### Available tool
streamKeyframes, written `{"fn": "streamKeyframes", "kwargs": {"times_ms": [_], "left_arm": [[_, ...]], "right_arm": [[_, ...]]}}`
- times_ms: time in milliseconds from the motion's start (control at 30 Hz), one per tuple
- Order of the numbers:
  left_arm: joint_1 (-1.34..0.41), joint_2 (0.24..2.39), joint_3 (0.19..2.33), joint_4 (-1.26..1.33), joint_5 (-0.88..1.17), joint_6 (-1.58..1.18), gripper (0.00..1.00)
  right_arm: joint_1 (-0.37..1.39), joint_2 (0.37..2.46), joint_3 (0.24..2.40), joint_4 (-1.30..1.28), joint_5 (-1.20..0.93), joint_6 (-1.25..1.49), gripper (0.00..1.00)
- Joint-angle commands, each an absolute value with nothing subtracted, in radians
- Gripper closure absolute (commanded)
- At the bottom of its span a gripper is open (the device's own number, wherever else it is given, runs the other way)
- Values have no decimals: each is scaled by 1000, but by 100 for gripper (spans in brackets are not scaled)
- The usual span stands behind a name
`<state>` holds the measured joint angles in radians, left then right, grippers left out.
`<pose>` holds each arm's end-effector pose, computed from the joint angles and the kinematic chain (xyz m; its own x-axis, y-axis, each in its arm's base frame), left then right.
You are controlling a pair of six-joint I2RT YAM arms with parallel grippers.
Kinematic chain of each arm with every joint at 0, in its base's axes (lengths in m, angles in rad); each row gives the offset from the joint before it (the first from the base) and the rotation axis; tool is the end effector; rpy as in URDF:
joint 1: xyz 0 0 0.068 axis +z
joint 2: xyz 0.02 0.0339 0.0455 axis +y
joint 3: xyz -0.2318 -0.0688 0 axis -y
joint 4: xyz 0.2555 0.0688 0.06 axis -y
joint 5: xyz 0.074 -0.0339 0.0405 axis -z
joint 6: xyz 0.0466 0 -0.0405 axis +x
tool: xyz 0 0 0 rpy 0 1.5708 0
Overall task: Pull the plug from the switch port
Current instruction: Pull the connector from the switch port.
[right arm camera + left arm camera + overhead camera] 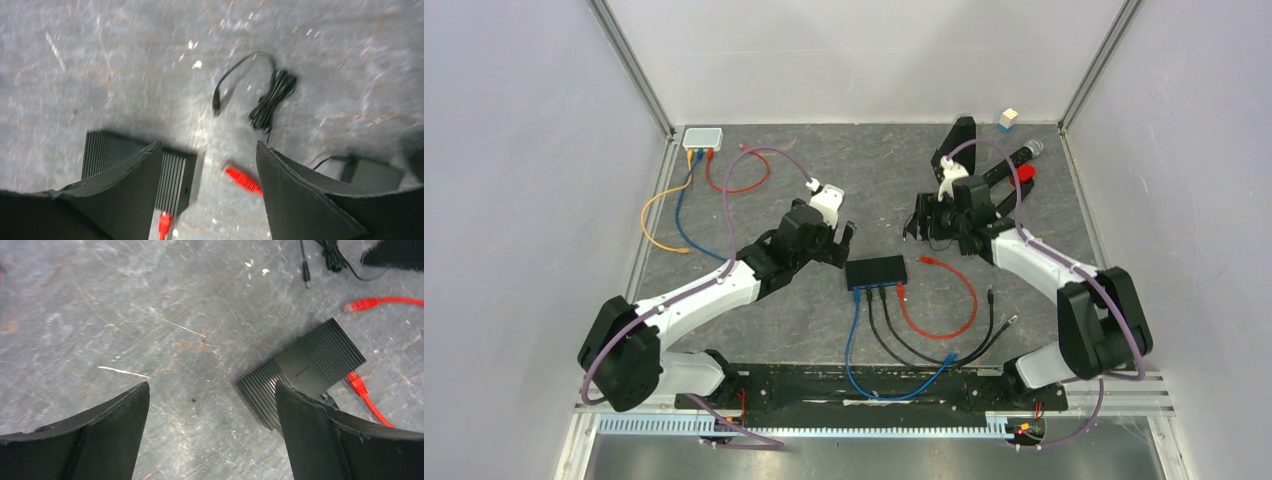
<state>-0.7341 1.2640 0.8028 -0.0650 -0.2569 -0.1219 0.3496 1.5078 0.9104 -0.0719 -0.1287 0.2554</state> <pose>0.2369 -0.1979 0.2147 -0.4291 0.2288 -0.8738 0.4359 0.8998 0.0215 0.3218 0.1237 0.1761 -0.6737 0.0211 -0.7387 -0.2729 0.9218 0.2752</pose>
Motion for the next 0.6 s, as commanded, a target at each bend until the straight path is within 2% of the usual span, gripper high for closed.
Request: {"fn": "streamKeyframes", "kwargs": {"times_ms": [0,233,567], "left_arm": [[-730,1336,888,-123,-122,-175,1],[-730,1441,946,-160,-13,-180,1],[-730,1532,954,-214,9,-294,1]], "right_arm": [[350,1426,743,17,-333,304,29],[349,1355,510,226,-511,481,32],[350,1388,363,384,-602,599,35]]}}
